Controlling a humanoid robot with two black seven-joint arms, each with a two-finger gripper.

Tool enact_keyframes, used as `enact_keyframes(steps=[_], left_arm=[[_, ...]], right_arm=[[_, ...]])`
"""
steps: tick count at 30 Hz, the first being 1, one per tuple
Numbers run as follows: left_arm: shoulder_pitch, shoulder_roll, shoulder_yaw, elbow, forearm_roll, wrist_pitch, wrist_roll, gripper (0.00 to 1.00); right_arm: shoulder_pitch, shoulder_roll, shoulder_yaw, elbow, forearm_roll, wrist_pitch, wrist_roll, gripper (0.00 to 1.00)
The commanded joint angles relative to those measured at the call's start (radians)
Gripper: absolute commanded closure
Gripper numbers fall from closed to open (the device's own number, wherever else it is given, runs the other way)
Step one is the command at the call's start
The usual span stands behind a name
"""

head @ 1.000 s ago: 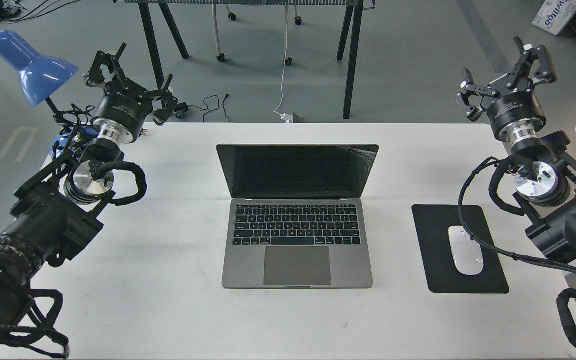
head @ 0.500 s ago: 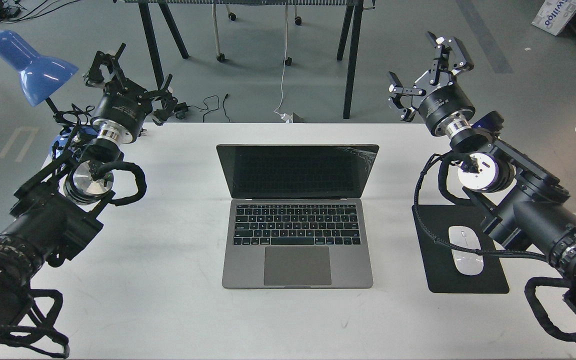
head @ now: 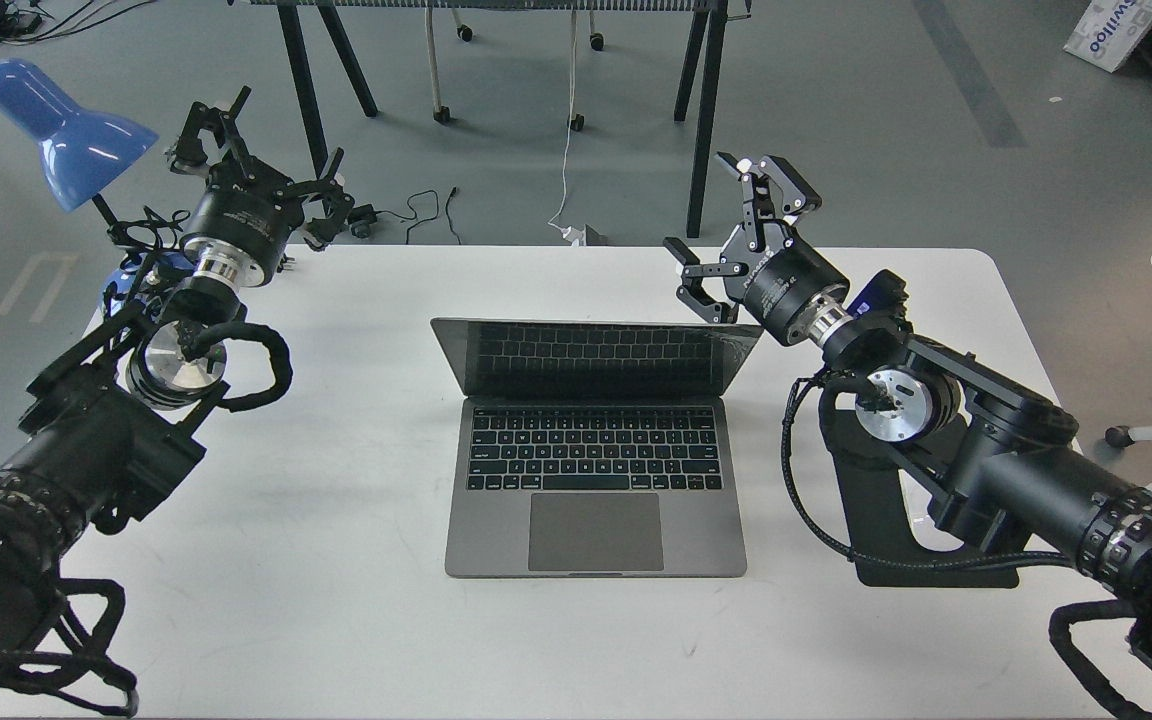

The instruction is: Close notebook with right arm

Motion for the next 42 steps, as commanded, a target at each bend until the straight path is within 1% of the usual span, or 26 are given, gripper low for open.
enact_keyframes(steps=[1, 3, 8, 12, 16, 21, 23, 26, 35, 39, 42], left_arm=[[0.0, 0.0, 0.0, 0.0, 0.0, 0.0, 0.0, 0.0], [0.0, 0.0, 0.0, 0.0, 0.0, 0.0, 0.0, 0.0], [0.0, 0.0, 0.0, 0.0, 0.0, 0.0, 0.0, 0.0], [0.0, 0.0, 0.0, 0.0, 0.0, 0.0, 0.0, 0.0], [0.0, 0.0, 0.0, 0.0, 0.0, 0.0, 0.0, 0.0], [0.002, 0.0, -0.001, 0.0, 0.0, 0.0, -0.001, 0.0], [0.002, 0.0, -0.001, 0.0, 0.0, 0.0, 0.0, 0.0], [0.002, 0.0, -0.001, 0.0, 0.0, 0.0, 0.0, 0.0], [0.0, 0.0, -0.001, 0.0, 0.0, 0.0, 0.0, 0.0], [0.002, 0.0, -0.001, 0.0, 0.0, 0.0, 0.0, 0.0], [0.002, 0.0, -0.001, 0.0, 0.0, 0.0, 0.0, 0.0]], right_arm=[[-0.028, -0.033, -0.047, 0.057, -0.021, 0.0, 0.006, 0.0], [-0.044, -0.057, -0.076, 0.089, -0.036, 0.0, 0.006, 0.0], [-0.079, -0.072, -0.145, 0.141, -0.123, 0.0, 0.004, 0.0], [-0.11, -0.079, -0.208, 0.147, -0.25, -0.006, 0.009, 0.0], [-0.14, -0.079, -0.213, 0.149, -0.298, -0.012, 0.009, 0.0], [-0.151, -0.079, -0.245, 0.167, -0.385, -0.073, 0.004, 0.0], [-0.153, -0.079, -0.271, 0.167, -0.415, -0.076, 0.003, 0.0], [-0.153, -0.079, -0.293, 0.166, -0.424, -0.084, 0.003, 0.0], [-0.154, -0.073, -0.302, 0.161, -0.423, -0.164, -0.002, 0.0], [-0.159, -0.072, -0.302, 0.158, -0.424, -0.17, -0.002, 0.0], [-0.159, -0.079, -0.277, 0.169, -0.416, -0.167, 0.007, 0.0]])
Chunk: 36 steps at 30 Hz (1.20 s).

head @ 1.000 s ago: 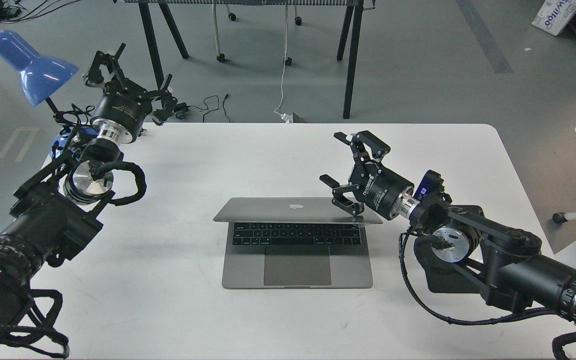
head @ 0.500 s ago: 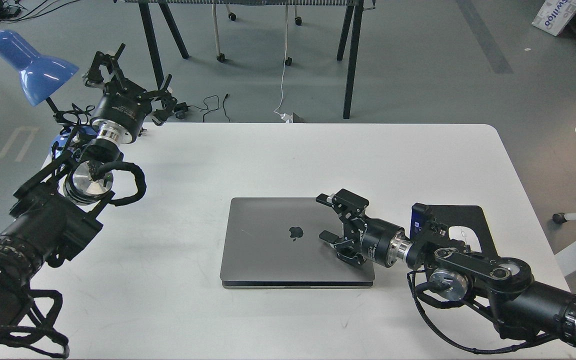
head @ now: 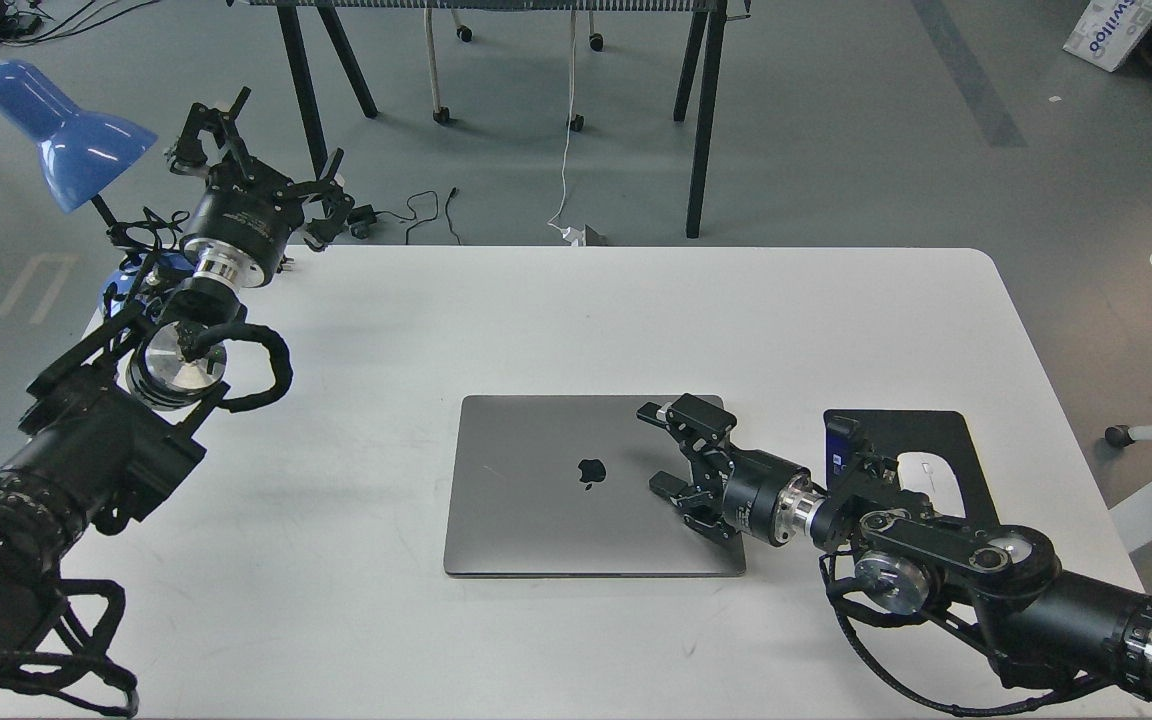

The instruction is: Close notebook with right arm

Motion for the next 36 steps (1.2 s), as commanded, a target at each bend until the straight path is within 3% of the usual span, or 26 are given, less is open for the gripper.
enact_keyframes(steps=[1, 8, 11, 16, 20, 25, 30, 36], left_arm=[[0.0, 0.0, 0.002, 0.0, 0.0, 0.0, -0.001, 0.0], [0.0, 0.0, 0.002, 0.0, 0.0, 0.0, 0.0, 0.0], [0.0, 0.0, 0.002, 0.0, 0.0, 0.0, 0.0, 0.0], [0.0, 0.0, 0.002, 0.0, 0.0, 0.0, 0.0, 0.0], [0.0, 0.0, 0.002, 0.0, 0.0, 0.0, 0.0, 0.0], [0.0, 0.0, 0.002, 0.0, 0.0, 0.0, 0.0, 0.0], [0.0, 0.0, 0.002, 0.0, 0.0, 0.0, 0.0, 0.0], [0.0, 0.0, 0.002, 0.0, 0.0, 0.0, 0.0, 0.0]], right_arm=[[0.0, -0.007, 0.035, 0.011, 0.007, 0.004, 0.013, 0.0], [0.0, -0.06, 0.357, 0.094, 0.013, 0.033, 0.01, 0.0], [0.008, -0.056, 0.519, 0.089, 0.017, 0.033, -0.021, 0.0], [0.042, -0.06, 0.809, 0.082, 0.019, 0.031, -0.217, 0.0], [0.066, -0.053, 0.986, 0.01, 0.02, 0.033, -0.286, 0.0], [0.115, -0.05, 1.012, -0.134, 0.185, 0.042, -0.291, 0.0], [0.121, -0.049, 1.019, -0.255, 0.362, 0.116, -0.271, 0.0], [0.121, -0.049, 1.012, -0.277, 0.369, 0.116, -0.262, 0.0]])
